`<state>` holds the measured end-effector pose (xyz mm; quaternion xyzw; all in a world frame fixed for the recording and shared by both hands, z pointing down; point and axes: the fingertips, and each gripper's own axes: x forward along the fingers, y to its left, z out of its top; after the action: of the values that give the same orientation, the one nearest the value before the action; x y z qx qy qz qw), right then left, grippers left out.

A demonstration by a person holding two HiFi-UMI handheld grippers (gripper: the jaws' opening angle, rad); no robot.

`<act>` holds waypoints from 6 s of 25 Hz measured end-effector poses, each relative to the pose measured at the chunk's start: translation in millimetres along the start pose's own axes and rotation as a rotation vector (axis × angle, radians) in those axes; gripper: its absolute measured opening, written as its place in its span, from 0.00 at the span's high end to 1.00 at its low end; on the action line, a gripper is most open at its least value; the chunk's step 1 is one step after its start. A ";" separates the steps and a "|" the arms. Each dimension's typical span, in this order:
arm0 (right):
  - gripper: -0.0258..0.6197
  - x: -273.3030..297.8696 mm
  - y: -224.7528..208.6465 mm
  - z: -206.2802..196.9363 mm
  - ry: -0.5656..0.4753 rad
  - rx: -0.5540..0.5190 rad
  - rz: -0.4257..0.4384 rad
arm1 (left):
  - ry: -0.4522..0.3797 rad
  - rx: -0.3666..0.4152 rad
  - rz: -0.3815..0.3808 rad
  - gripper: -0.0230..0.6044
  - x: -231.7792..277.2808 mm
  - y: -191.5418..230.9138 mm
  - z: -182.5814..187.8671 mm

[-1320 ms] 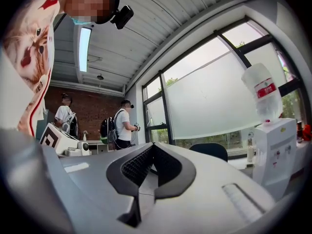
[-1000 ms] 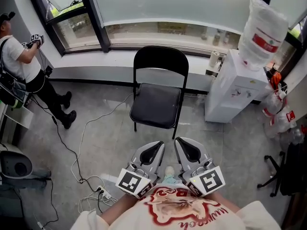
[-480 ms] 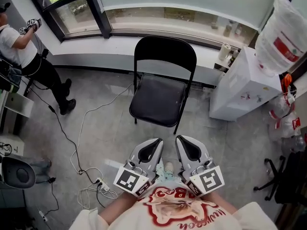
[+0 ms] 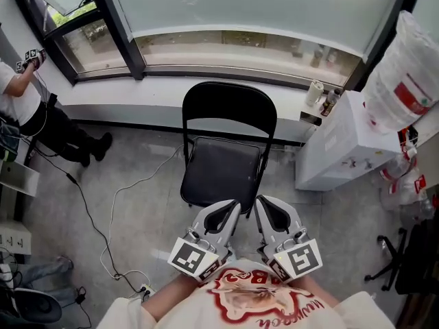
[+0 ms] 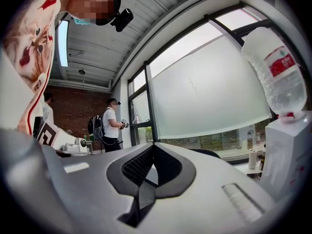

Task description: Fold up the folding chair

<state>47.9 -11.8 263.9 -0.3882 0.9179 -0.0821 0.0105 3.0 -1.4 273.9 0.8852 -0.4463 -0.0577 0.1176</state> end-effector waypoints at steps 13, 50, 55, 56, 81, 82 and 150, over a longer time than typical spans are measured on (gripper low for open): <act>0.93 95.9 -45.9 0.8 0.025 -0.008 -0.091 | 0.062 -0.039 -0.043 0.96 56.9 87.5 7.9; 0.93 145.9 -88.4 -252.0 0.347 0.099 -0.030 | 0.249 -0.055 0.113 0.96 80.4 164.7 -221.8; 0.93 144.5 -94.8 -286.1 0.392 0.136 -0.035 | 0.265 -0.090 0.116 0.96 84.9 173.3 -246.9; 0.93 144.8 -96.2 -291.4 0.401 0.135 -0.032 | 0.266 -0.094 0.114 0.96 87.1 176.0 -249.5; 0.92 153.4 -97.0 -341.9 0.483 0.096 0.012 | 0.199 -0.860 0.160 0.49 8.1 199.6 -384.3; 0.92 154.1 -96.0 -342.9 0.485 0.095 0.014 | 0.206 -0.872 0.180 0.48 1.4 201.6 -392.3; 0.86 232.9 -347.0 -321.8 0.321 0.214 0.036 | -0.118 -1.500 0.419 0.41 1.0 274.9 -512.3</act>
<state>105.2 -370.0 646.7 -0.3505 0.9005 -0.2398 -0.0933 -103.7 -79.6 840.0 0.4621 -0.4514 -0.3676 0.6691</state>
